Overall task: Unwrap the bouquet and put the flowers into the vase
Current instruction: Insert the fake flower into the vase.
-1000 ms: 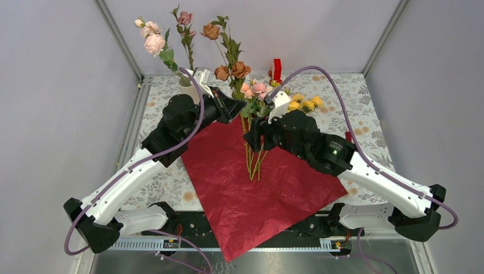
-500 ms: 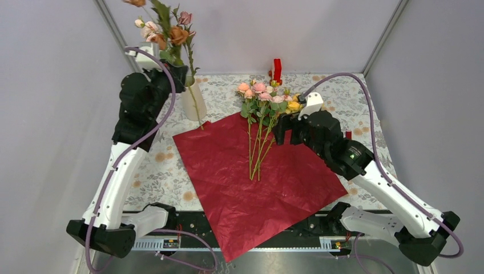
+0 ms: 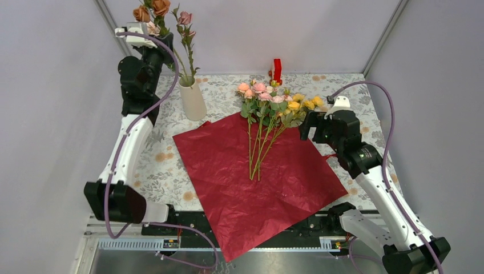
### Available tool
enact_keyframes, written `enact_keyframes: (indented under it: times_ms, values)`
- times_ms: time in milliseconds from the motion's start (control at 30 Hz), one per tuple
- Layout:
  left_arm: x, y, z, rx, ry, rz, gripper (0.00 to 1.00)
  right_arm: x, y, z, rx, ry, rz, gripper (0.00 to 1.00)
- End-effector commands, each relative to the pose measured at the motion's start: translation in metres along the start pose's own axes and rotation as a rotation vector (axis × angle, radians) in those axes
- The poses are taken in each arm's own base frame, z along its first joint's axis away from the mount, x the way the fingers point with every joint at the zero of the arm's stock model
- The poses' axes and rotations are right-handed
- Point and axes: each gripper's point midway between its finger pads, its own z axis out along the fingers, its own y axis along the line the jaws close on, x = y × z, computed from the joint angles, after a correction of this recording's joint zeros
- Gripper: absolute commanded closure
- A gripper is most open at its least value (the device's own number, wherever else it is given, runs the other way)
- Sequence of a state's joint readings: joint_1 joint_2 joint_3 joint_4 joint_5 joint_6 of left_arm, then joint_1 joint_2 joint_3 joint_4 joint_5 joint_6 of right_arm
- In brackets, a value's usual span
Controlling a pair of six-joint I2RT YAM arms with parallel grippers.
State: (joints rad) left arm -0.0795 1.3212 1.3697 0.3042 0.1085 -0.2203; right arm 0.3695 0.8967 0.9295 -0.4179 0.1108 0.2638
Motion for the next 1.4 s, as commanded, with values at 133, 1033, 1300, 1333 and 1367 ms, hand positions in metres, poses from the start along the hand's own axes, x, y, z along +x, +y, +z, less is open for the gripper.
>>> enact_keyframes:
  times_ms: [133, 1033, 1300, 1333, 1367]
  values:
    - [-0.043, -0.003, 0.044, 0.067, -0.204, 0.152, 1.00, -0.004, -0.002, 0.001, -0.042, -0.002, 0.019, 0.03]
    - [0.101, 0.035, 0.054, 0.023, 0.048, 0.153, 1.00, 0.000, -0.006, 0.003, -0.054, 0.017, 0.046, 0.05]
    - [0.149, 0.044, 0.044, 0.006, 0.135, 0.120, 1.00, -0.001, -0.004, 0.002, -0.065, 0.014, 0.049, 0.05]
    - [0.154, 0.044, 0.043, 0.009, 0.148, 0.116, 1.00, -0.001, -0.004, 0.001, -0.067, 0.012, 0.048, 0.05]
    - [0.160, 0.045, 0.041, 0.007, 0.161, 0.110, 1.00, -0.001, -0.004, 0.001, -0.068, 0.012, 0.047, 0.05]
